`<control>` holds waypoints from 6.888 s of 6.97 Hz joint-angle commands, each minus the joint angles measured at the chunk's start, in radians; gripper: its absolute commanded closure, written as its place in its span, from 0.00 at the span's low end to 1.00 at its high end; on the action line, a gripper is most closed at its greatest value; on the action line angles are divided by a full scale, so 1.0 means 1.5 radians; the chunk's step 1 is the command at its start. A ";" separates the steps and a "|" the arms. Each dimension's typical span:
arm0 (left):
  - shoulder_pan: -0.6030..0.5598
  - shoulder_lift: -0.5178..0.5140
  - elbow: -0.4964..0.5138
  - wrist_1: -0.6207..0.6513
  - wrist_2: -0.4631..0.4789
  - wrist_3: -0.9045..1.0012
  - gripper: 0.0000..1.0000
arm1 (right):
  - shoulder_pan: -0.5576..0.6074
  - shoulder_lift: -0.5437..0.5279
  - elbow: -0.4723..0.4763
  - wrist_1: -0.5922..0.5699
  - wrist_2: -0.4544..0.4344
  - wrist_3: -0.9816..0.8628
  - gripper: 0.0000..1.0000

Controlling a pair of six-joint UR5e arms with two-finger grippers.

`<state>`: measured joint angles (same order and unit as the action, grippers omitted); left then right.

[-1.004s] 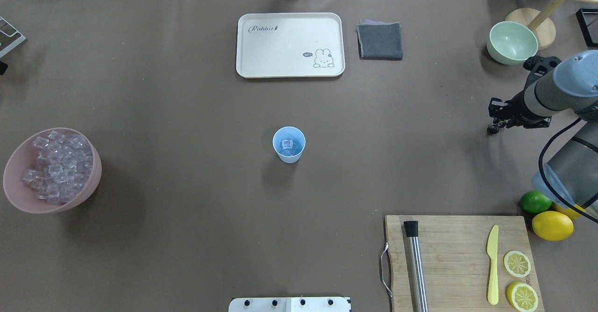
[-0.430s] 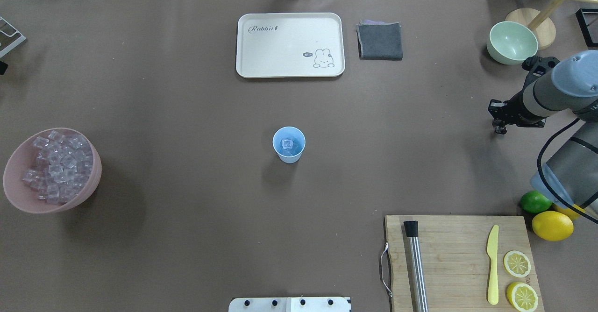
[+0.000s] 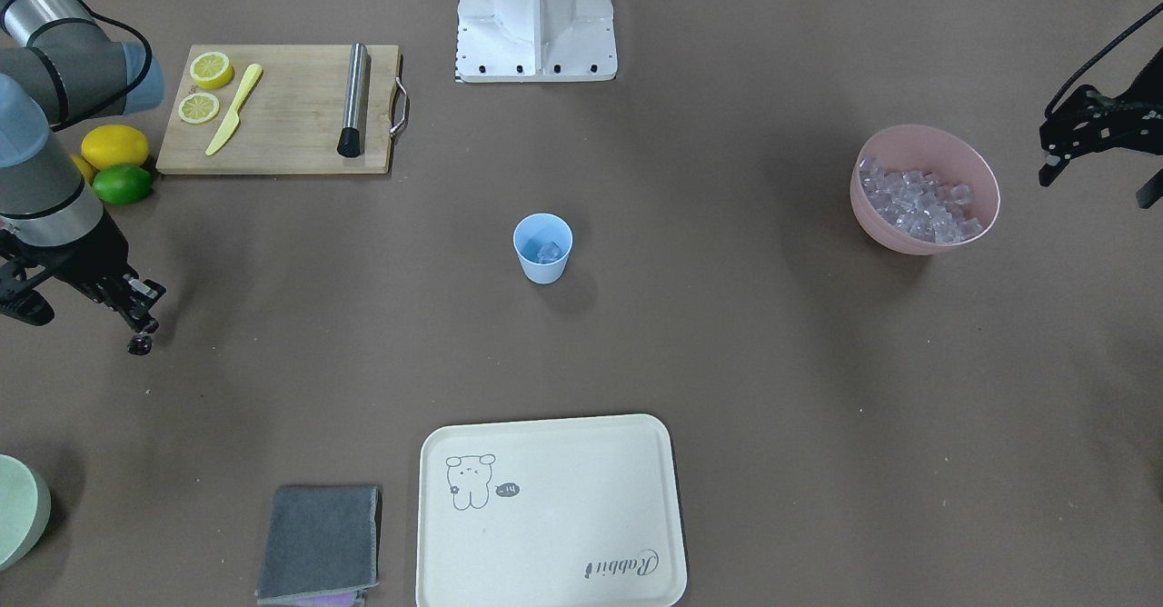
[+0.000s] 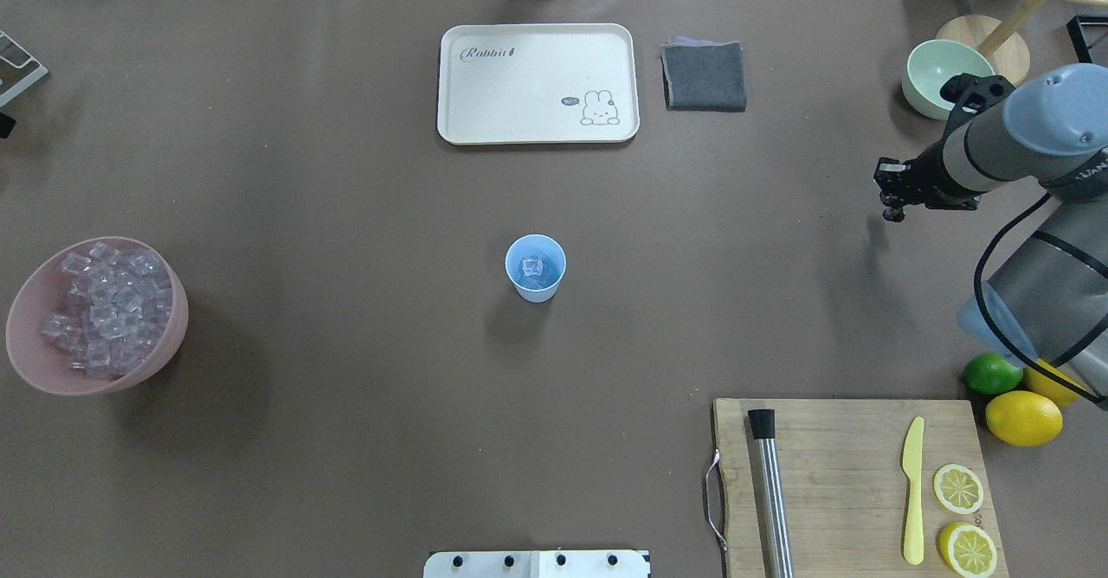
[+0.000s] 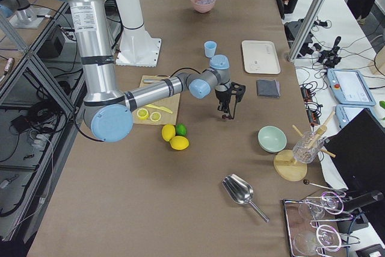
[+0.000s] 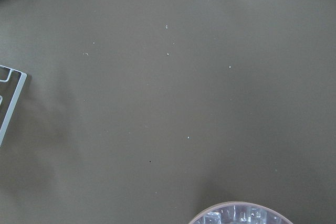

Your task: Put ice and cherries in cup

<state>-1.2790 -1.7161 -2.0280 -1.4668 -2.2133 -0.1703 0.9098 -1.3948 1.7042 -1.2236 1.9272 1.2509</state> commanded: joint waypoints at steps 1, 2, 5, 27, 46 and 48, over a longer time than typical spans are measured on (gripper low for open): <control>0.000 0.002 0.000 -0.001 0.000 0.000 0.01 | -0.015 0.074 0.014 -0.030 0.000 0.001 1.00; 0.000 0.002 0.000 -0.001 0.000 0.001 0.01 | -0.029 0.141 0.031 -0.151 0.000 0.001 1.00; 0.000 0.000 -0.002 -0.001 0.001 0.000 0.01 | -0.152 0.316 0.048 -0.289 -0.070 0.133 1.00; -0.272 0.209 0.184 -0.077 -0.086 0.088 0.01 | 0.225 0.017 0.088 -0.288 0.146 -0.560 0.00; -0.120 0.183 0.207 -0.141 -0.053 0.017 0.01 | 0.493 -0.225 0.081 -0.278 0.221 -0.877 0.00; -0.122 0.178 0.203 -0.095 -0.057 0.085 0.01 | 0.492 -0.223 0.085 -0.279 0.228 -0.881 0.00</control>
<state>-1.4603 -1.4430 -1.7201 -1.6537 -2.2964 -0.1017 1.6482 -1.7304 1.8275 -1.6401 2.2612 -0.0656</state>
